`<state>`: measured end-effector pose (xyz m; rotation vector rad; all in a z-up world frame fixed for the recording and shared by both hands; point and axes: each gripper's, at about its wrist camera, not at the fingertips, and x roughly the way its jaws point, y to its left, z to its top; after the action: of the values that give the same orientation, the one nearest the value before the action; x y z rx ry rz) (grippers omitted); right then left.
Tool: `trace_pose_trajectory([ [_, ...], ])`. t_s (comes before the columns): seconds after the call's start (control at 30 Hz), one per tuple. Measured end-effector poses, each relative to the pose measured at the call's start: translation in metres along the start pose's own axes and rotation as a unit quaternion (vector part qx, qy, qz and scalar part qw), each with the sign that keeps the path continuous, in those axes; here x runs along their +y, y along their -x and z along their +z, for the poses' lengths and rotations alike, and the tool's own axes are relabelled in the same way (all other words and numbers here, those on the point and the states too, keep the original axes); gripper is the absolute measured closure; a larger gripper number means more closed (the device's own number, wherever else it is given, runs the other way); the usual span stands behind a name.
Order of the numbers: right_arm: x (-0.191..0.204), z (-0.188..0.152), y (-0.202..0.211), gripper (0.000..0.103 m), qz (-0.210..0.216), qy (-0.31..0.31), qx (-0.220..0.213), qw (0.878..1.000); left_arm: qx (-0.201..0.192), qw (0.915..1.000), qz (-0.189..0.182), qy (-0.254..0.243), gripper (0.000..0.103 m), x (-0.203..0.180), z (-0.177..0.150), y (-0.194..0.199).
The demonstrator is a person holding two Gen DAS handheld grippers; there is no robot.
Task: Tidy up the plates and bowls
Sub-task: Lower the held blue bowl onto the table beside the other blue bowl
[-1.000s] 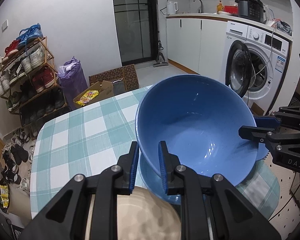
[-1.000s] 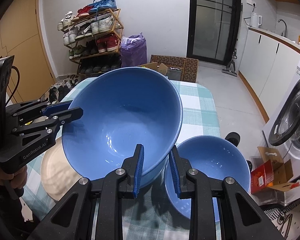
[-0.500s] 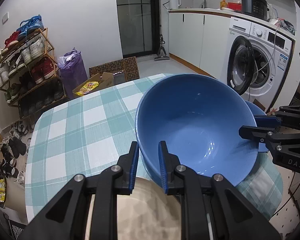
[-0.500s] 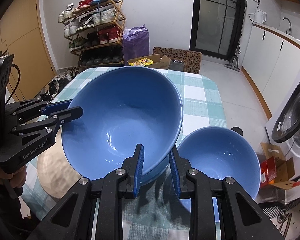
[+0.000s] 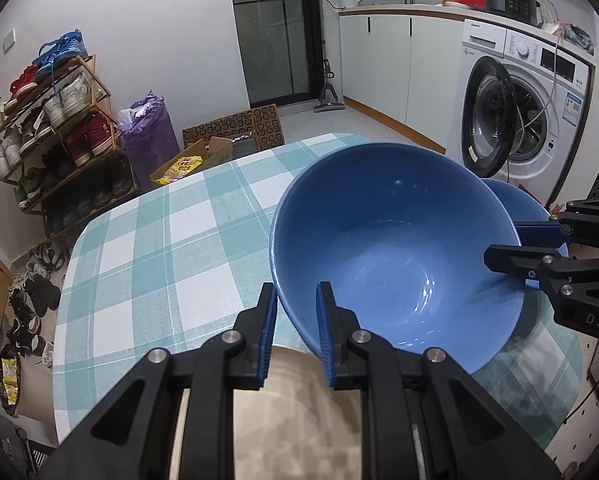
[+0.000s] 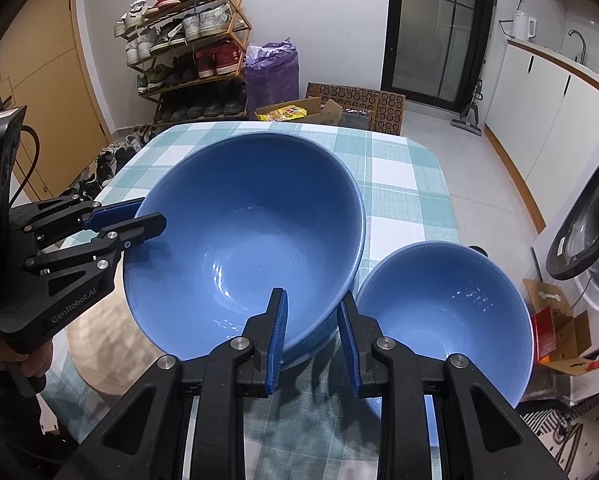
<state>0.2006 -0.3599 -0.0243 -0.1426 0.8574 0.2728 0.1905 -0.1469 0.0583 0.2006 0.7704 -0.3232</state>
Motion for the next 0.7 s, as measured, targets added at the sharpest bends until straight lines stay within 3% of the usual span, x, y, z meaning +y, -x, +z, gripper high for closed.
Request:
trace_pose_trajectory([
  [0.7,0.0,-0.003,-0.02,0.077,-0.001,0.002,0.027,1.0,0.018,0.9998,-0.009,0.003,0.086,0.003,-0.006,-0.015],
])
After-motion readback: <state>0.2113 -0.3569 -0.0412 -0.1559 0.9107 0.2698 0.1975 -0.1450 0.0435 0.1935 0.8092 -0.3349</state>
